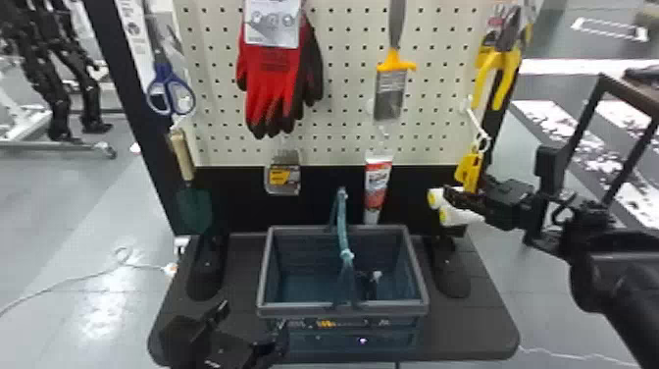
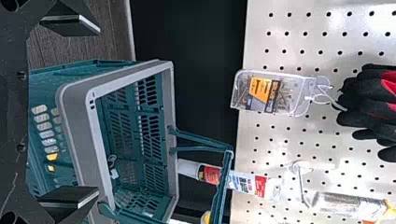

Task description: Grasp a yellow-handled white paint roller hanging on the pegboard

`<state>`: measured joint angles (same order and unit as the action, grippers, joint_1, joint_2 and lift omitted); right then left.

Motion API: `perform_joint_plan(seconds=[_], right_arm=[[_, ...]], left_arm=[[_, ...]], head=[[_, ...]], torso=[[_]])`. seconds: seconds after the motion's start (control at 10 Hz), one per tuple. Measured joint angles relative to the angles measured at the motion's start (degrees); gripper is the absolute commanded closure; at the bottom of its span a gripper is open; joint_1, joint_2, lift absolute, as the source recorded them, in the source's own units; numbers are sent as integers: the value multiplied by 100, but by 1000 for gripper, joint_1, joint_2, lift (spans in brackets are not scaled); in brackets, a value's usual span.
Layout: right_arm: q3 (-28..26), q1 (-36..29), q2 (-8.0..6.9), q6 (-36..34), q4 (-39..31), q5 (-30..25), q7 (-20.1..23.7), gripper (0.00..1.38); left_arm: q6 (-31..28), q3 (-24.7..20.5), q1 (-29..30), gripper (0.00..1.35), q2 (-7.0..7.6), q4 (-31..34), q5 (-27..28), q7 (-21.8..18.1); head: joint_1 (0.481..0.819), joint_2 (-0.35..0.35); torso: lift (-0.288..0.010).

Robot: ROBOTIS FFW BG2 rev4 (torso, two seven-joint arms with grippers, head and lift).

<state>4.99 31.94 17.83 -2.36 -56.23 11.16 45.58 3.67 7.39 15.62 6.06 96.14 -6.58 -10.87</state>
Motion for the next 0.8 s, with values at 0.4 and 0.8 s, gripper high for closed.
perform_joint_plan(seconds=[0.4, 0.8], right_arm=[[-16, -12, 63, -55, -35, -144, 44, 1288], [-16, -12, 80, -114, -63, -167, 65, 1288]], left_arm=[[8, 0, 2, 104, 18, 0, -14, -2], [2, 0, 2, 104, 18, 0, -18, 0]], head=[[549, 0], [549, 0]], torso=[[-100], [-100]])
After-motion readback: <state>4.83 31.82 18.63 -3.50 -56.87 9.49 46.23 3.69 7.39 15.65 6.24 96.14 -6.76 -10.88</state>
